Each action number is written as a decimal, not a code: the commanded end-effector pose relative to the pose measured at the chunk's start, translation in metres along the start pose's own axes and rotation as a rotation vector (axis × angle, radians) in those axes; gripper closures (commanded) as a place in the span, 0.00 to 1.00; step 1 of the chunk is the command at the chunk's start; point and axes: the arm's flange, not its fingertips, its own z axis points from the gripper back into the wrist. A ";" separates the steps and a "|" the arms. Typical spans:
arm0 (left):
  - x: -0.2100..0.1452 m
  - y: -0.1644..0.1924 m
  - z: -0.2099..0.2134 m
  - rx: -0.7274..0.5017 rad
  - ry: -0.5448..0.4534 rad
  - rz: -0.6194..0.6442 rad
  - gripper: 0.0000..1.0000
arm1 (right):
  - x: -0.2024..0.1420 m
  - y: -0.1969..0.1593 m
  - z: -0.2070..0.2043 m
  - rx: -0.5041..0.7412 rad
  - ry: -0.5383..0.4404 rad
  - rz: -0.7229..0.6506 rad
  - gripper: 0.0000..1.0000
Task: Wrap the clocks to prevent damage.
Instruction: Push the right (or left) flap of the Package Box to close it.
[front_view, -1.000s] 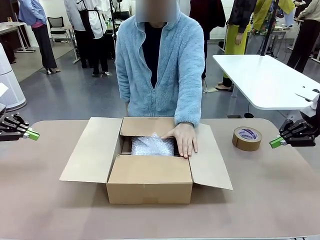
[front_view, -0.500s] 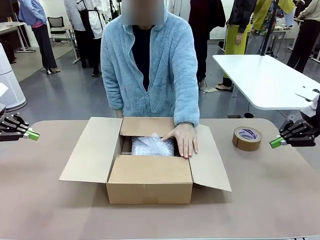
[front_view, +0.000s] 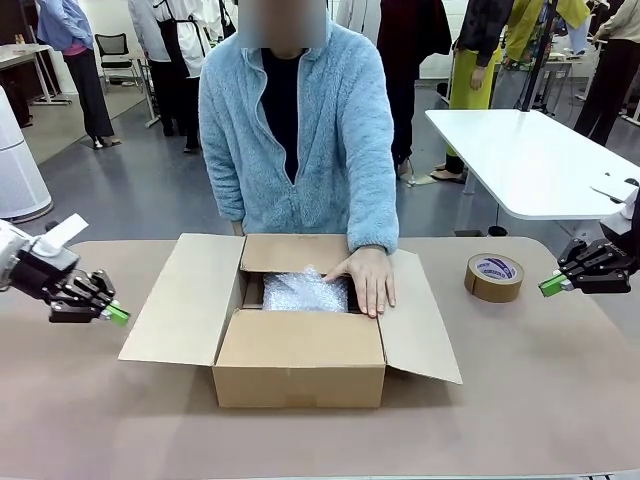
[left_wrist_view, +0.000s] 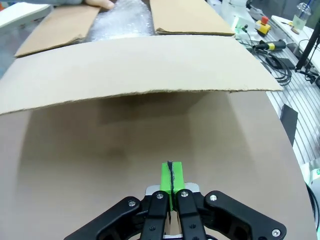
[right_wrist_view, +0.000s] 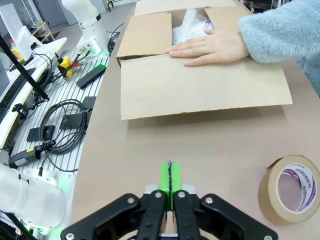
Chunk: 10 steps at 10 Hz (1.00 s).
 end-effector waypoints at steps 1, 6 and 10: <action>-0.001 0.003 -0.016 0.027 -0.078 -0.063 0.99 | -0.002 0.001 -0.001 0.005 -0.011 0.011 0.99; -0.006 0.003 -0.056 0.082 -0.312 -0.088 0.99 | -0.002 0.001 -0.001 0.005 -0.011 0.011 0.99; 0.038 0.025 -0.067 0.158 -0.388 -0.163 0.99 | -0.002 0.001 -0.001 0.005 -0.011 0.011 0.99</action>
